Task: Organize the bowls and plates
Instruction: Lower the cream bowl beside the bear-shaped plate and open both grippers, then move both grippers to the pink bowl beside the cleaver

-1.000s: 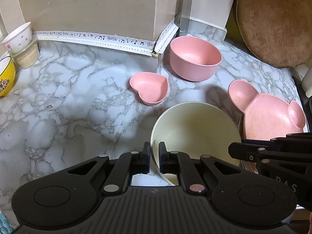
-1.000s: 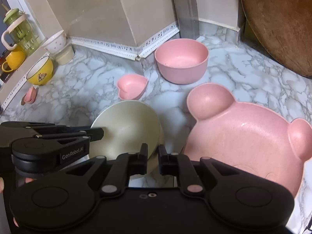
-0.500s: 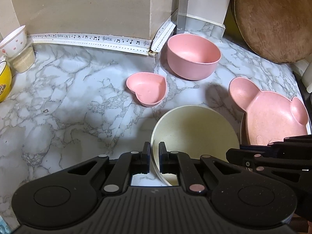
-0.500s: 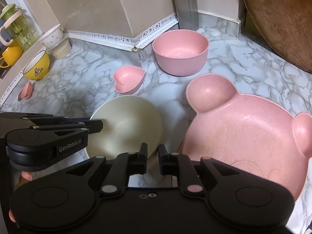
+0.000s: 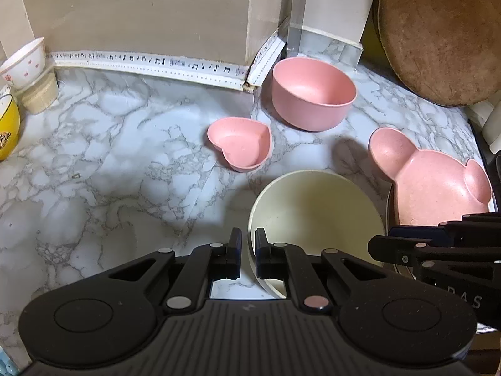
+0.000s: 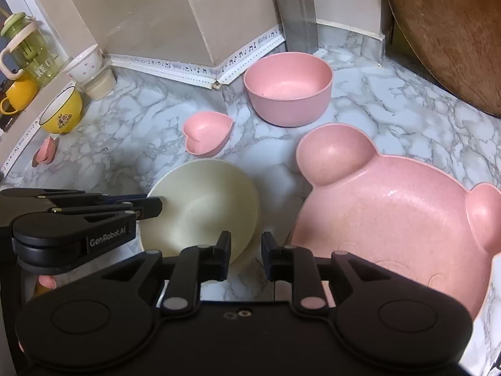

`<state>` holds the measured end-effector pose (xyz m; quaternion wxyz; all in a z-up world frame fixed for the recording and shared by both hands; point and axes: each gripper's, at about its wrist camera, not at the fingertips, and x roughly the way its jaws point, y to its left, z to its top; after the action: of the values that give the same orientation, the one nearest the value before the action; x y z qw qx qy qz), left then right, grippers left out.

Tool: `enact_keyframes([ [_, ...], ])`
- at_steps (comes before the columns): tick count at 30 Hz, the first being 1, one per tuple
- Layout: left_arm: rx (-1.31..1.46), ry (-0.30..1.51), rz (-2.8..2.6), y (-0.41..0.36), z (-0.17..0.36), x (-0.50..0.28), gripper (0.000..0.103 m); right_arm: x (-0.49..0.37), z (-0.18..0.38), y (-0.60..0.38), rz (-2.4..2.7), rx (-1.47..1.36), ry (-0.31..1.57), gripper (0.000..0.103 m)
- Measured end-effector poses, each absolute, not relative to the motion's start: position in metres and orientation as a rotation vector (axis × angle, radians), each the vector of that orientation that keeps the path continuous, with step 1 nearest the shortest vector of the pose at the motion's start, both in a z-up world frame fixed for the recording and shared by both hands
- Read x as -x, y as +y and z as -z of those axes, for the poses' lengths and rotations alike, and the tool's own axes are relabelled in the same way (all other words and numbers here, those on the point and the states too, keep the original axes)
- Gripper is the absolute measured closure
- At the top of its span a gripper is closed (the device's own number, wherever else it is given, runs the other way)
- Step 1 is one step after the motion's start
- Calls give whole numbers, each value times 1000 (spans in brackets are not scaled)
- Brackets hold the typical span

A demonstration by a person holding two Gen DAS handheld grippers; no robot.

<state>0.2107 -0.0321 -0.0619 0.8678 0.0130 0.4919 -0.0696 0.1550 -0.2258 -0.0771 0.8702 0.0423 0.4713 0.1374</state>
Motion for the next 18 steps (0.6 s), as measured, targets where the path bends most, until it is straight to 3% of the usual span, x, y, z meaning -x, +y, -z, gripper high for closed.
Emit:
enact_keyframes([
  [14, -13, 912, 158, -26, 30, -193, 95, -142, 57, -222, -309, -67, 934, 68],
  [18, 6, 882, 167, -24, 21, -191, 87, -139, 48, -222, -316, -63, 908, 64],
])
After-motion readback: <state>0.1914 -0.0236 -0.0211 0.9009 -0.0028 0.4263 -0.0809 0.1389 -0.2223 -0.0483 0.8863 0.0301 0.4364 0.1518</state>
